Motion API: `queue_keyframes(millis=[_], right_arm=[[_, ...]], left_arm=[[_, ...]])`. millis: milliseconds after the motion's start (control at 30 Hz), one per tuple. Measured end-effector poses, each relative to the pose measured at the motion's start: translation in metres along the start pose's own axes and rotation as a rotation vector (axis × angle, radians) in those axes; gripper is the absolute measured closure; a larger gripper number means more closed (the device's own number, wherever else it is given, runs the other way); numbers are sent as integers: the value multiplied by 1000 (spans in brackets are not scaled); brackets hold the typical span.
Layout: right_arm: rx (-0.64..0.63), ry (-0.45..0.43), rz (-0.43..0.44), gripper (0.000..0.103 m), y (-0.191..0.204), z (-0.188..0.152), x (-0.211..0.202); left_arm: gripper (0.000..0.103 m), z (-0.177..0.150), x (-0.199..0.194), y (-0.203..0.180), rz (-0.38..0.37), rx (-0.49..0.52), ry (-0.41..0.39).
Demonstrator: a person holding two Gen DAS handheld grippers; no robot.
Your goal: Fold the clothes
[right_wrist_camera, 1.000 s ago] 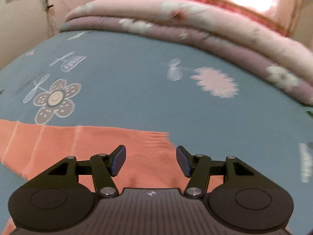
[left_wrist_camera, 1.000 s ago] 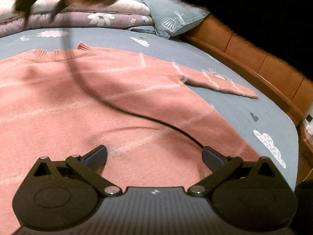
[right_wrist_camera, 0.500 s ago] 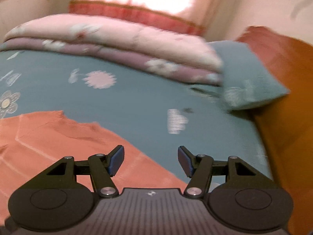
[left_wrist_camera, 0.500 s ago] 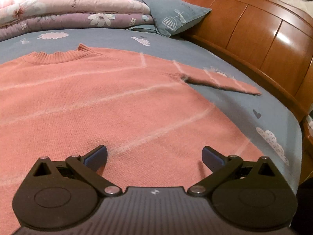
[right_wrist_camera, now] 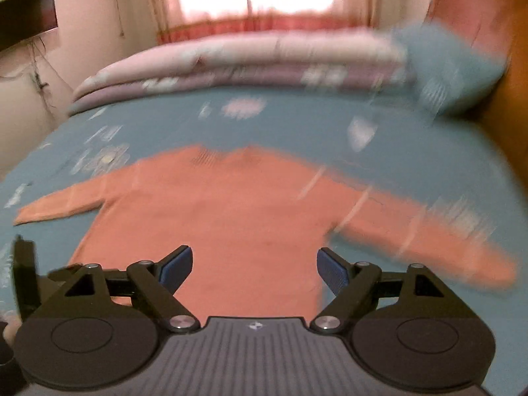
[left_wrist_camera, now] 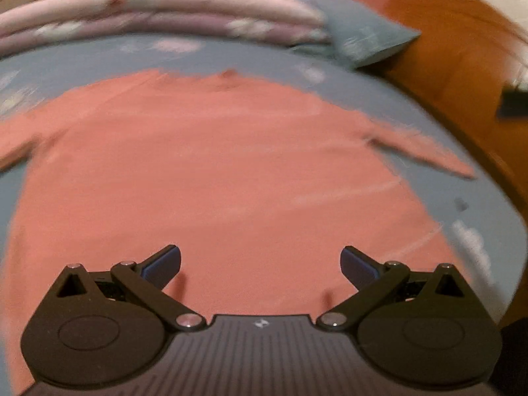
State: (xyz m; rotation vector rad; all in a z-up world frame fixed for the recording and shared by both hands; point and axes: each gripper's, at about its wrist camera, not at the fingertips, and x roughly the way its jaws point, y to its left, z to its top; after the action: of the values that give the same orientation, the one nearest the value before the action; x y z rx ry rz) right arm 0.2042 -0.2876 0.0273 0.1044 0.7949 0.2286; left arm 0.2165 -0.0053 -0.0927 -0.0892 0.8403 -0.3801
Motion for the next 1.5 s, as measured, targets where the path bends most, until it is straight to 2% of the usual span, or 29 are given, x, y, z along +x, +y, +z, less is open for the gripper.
queue_keyframes(millis=[67, 133, 267, 333, 433, 567, 600, 733, 833, 933, 1033, 1100, 1133, 1200, 1233, 1333, 1433, 1500], right_arm=[[102, 31, 72, 17, -11, -33, 40], [212, 47, 93, 17, -21, -63, 71], [319, 50, 41, 17, -29, -109, 89], [309, 25, 18, 17, -24, -135, 81], [255, -37, 14, 15, -16, -161, 63], [192, -65, -16, 4, 2, -180, 48], [158, -61, -24, 0, 6, -181, 44], [50, -55, -82, 1, 22, -178, 34], [52, -109, 55, 1, 27, -163, 29], [93, -124, 213, 1, 31, -135, 46], [146, -96, 379, 1, 34, -113, 75], [171, -69, 488, 1, 36, -108, 93], [187, -43, 518, 1, 36, -108, 100], [208, 0, 504, 1, 32, -115, 109], [201, -6, 502, 1, 28, -119, 108], [166, -27, 463, 1, 19, -136, 86], [145, -29, 410, 1, 13, -149, 66], [131, -26, 347, 0, 17, -144, 56]], left_arm=[[1, -22, -11, 17, 64, -45, 40], [1, -39, -20, 22, 92, -31, 33], [1, -68, -35, 10, 159, 67, 16], [1, -82, -40, 1, 192, 120, 5], [1, -98, -51, -5, 211, 113, -9], [1, -111, -65, -12, 222, 102, 22], [1, -114, -67, -12, 227, 110, 31], [1, -113, -77, -15, 225, 129, 43], [1, -90, -85, -7, 149, 98, -45], [1, -59, -76, 11, 91, 24, -106], [1, -32, -53, 42, 23, -137, -108], [1, -26, -36, 63, -42, -249, -51], [1, -27, -29, 72, -42, -292, -21], [1, -34, -31, 79, -44, -284, -34], [1, -37, -32, 82, -45, -278, -42], [1, -46, -41, 89, 59, -230, -39], [1, -50, -47, 89, 95, -182, -27], [1, -46, -51, 79, 124, -156, -12]])
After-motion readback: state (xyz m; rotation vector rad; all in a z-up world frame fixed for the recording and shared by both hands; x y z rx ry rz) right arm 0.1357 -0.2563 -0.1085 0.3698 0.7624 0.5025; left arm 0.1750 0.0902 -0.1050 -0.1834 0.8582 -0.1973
